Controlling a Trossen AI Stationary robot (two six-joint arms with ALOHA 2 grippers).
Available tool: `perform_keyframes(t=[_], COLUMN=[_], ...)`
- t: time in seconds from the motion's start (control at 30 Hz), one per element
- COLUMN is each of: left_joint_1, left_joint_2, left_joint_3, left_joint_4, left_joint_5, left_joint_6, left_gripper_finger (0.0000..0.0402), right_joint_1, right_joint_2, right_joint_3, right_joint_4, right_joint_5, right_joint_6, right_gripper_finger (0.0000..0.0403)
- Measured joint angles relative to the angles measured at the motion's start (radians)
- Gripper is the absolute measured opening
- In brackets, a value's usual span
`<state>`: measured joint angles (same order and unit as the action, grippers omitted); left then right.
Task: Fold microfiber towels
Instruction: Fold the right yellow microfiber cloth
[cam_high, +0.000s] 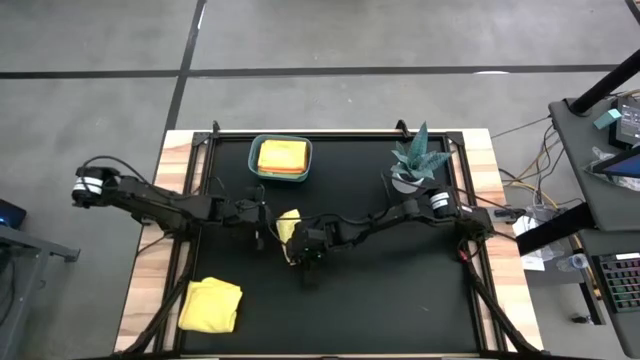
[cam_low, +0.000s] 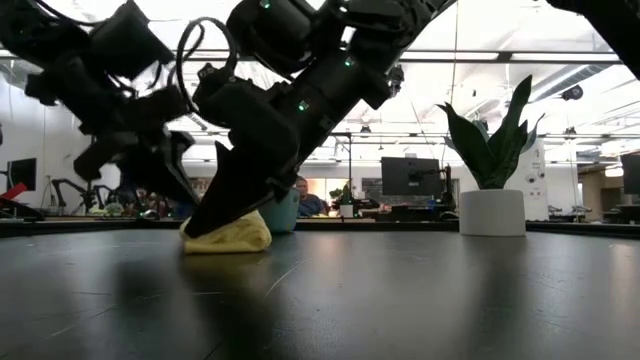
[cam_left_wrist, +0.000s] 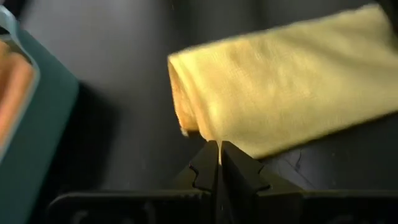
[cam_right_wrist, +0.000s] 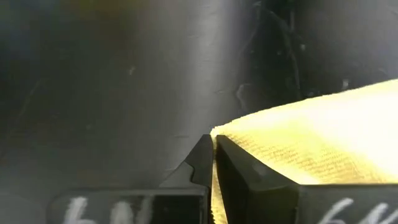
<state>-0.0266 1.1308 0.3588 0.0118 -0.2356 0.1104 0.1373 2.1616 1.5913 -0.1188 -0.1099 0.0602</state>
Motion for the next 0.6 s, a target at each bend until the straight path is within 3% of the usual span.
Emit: perform_keyframes(t=[0.27, 0.6], left_joint_1=[0.000, -0.001], left_joint_2=[-0.120, -0.072], left_joint_3=[0.007, -0.006], left_joint_4=[-0.021, 0.047], left_joint_5=[0.001, 0.093], left_joint_6=[-0.026, -0.074], left_gripper_finger=[0.0006, 0.0006], right_joint_1=[0.002, 0.002], right_joint_2=[-0.012, -0.016], right_joint_3=[0.013, 0.024], right_joint_4=[-0.002, -0.003], right_joint_5=[0.005, 0.008], right_joint_6=[-0.024, -0.034], right_gripper_finger=[0.0009, 0.0021])
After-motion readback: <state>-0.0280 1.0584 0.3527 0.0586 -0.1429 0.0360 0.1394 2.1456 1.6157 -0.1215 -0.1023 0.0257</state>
